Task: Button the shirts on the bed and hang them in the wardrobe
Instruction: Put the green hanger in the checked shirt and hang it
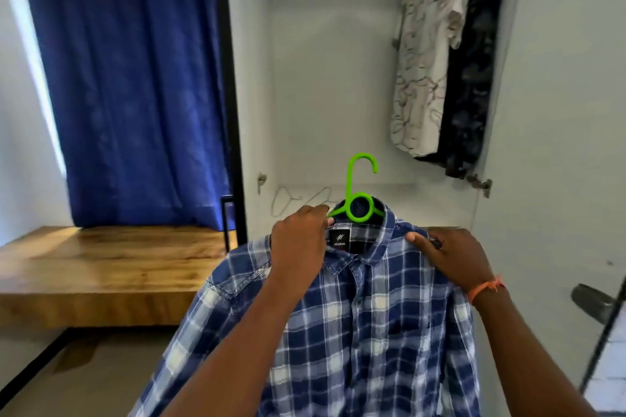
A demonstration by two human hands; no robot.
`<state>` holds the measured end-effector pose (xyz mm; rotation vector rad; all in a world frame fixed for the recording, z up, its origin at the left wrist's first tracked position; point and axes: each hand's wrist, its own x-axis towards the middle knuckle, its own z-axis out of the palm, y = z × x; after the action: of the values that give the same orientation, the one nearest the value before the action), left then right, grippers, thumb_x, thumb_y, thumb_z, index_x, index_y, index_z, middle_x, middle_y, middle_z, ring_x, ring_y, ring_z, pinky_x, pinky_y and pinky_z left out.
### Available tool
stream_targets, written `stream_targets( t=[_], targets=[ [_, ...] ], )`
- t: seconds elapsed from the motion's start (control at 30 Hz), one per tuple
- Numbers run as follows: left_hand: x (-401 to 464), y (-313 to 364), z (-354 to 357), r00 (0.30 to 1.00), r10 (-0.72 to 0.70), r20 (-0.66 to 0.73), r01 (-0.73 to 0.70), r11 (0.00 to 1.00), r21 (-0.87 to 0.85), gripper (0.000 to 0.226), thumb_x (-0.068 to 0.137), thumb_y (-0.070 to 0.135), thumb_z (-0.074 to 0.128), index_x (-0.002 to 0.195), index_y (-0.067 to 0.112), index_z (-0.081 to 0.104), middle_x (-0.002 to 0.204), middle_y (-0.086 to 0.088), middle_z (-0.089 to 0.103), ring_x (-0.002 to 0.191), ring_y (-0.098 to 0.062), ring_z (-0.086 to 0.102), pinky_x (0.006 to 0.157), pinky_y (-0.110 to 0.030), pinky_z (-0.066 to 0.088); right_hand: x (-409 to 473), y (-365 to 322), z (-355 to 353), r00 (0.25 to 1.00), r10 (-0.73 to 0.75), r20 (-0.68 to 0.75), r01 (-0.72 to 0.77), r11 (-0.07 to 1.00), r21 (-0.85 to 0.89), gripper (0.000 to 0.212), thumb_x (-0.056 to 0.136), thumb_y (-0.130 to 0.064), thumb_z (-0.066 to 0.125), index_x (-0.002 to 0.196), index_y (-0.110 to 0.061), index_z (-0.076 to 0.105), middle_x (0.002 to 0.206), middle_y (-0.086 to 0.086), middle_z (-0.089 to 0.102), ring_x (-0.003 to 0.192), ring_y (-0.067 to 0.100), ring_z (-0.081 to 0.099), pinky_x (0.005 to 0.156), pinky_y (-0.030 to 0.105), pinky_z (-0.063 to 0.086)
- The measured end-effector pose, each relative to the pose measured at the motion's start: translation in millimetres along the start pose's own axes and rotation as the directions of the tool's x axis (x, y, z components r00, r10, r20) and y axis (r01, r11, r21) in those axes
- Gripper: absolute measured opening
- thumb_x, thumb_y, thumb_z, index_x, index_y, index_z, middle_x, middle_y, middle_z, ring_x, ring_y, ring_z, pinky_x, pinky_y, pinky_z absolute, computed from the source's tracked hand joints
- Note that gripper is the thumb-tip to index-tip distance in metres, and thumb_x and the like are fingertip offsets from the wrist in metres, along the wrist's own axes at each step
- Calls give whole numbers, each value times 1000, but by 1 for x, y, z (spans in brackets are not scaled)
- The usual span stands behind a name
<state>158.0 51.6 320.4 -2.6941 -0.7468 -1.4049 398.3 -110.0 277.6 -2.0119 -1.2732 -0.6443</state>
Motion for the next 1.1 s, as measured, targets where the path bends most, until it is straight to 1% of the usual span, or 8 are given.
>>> stream_targets(
  t=[0.2,0.3,0.47,0.6,0.73,0.83,0.93,1.1],
  targets=[
    [80,-6,97,999,-37,-9,35,989,-141,15,97,17,57,83,16,65,73,-4,65,65,-25,60,54,-30,38,56,57,0,998,51,-24,-54,985,-166,70,81,-82,43,54,-18,43,44,-5,43,41,12,43,44,31,37],
    [123,0,135,998,-48,31,54,968,-246,22,96,13,55,75,16,61,68,-3,63,62,-24,59,52,-32,40,86,83,-9,994,101,-34,-106,972,-210,70,78,-82,48,56,-16,48,46,-2,47,43,15,48,45,35,42],
    [206,20,181,999,32,4,-28,930,-367,24,93,10,56,71,17,62,65,-1,65,60,-20,60,54,-37,48,132,136,-20,990,131,-60,-138,981,-139,73,77,-84,50,55,-14,50,48,2,50,45,15,50,47,36,41],
    [278,29,212,995,92,-38,-99,931,-351,20,93,13,58,76,14,68,72,-9,68,68,-27,62,55,-33,37,175,176,-16,992,109,-68,-113,991,-69,67,84,-77,42,58,-16,52,52,1,53,49,12,52,52,36,44],
    [355,15,246,1000,31,0,-29,925,-378,20,94,17,60,76,16,69,68,-4,63,68,-23,58,54,-35,28,226,206,-3,995,32,-94,-29,999,34,50,97,-60,43,69,-24,61,64,-2,62,63,11,60,62,36,49],
    [414,5,266,999,8,31,4,927,-374,25,93,16,62,68,21,62,58,3,54,63,-20,56,50,-30,30,280,221,11,993,-47,-111,56,995,79,41,98,-46,48,72,-16,62,67,-1,63,65,10,60,60,31,47],
    [470,-12,276,1000,-9,6,11,943,-333,18,92,19,65,75,16,70,64,-6,62,69,-26,61,56,-32,35,343,225,22,981,-100,-165,114,990,79,45,99,-40,52,67,-9,56,61,2,58,59,14,55,55,28,39],
    [554,-34,292,998,-38,-58,20,960,-278,35,96,20,60,61,22,55,66,-6,61,70,-31,61,58,-33,35,441,209,24,912,-210,-351,195,978,-78,39,99,-28,58,63,-18,46,59,-1,52,55,21,53,51,35,38]
  ],
)
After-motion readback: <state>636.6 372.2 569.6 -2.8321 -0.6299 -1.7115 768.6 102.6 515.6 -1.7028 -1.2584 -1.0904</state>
